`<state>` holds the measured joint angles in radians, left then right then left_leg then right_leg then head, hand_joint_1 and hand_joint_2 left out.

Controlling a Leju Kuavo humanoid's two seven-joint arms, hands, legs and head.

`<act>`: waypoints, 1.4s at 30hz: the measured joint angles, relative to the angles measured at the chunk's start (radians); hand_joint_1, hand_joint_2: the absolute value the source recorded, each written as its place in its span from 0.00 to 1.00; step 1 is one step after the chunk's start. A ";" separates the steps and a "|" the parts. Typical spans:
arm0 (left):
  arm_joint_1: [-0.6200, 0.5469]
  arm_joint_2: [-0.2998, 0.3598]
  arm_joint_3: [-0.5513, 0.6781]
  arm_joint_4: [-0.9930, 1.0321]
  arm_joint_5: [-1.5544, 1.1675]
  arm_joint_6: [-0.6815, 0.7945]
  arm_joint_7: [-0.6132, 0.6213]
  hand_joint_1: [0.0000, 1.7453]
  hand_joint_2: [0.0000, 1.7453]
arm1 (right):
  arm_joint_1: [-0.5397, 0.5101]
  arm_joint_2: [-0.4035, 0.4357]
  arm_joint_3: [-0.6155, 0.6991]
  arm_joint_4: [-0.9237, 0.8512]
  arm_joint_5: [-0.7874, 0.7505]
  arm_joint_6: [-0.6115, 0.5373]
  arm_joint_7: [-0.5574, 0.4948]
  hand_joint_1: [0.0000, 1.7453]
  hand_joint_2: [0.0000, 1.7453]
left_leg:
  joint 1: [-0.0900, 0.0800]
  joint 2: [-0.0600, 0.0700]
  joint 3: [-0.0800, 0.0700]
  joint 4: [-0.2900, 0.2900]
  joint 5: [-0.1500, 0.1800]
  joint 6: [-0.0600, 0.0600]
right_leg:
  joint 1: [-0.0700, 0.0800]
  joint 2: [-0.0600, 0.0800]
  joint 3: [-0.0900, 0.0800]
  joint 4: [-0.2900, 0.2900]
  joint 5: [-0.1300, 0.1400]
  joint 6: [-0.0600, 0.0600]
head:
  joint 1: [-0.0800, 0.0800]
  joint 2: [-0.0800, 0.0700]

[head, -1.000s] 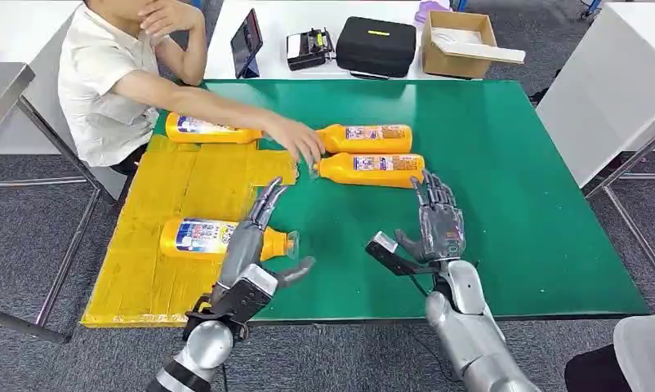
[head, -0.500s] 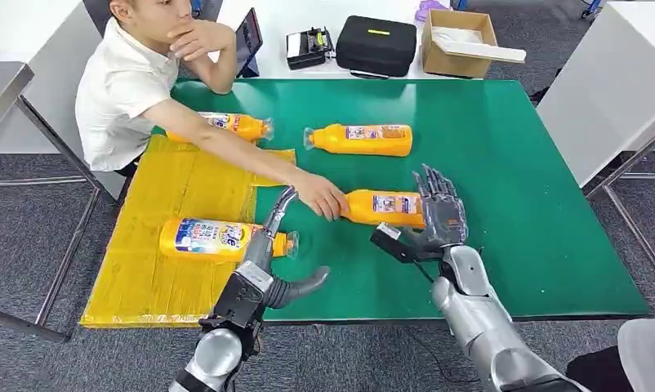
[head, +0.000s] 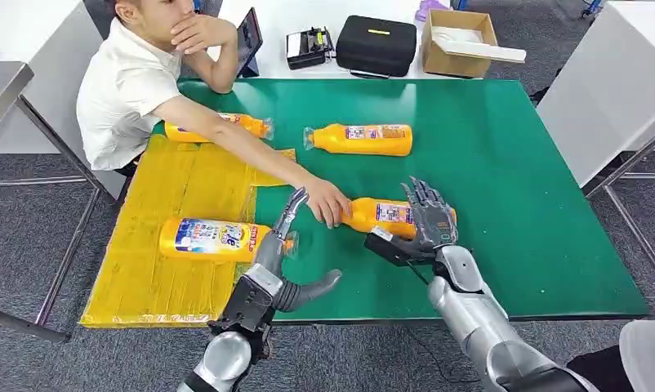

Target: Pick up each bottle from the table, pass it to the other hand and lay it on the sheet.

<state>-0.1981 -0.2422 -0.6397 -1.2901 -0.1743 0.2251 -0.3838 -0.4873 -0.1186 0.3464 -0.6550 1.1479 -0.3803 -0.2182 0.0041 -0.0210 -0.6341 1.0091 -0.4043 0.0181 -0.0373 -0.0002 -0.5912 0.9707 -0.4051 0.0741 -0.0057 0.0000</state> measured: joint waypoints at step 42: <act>-0.031 0.000 -0.011 0.062 0.099 -0.044 0.002 0.00 1.00 | -0.220 -0.065 0.045 0.203 -0.286 0.623 -0.028 1.00 1.00 | 0.000 0.001 0.007 0.000 0.002 0.002 | 0.000 0.001 0.006 -0.001 0.003 0.002 | 0.000 0.000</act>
<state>-0.2288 -0.2426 -0.6512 -1.2283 -0.0755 0.1808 -0.3815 -0.7069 -0.1839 0.3914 -0.4524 0.8616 0.2430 -0.2465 0.0042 -0.0201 -0.6267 1.0094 -0.4020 0.0198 -0.0369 0.0007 -0.5851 0.9695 -0.4025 0.0762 -0.0053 0.0000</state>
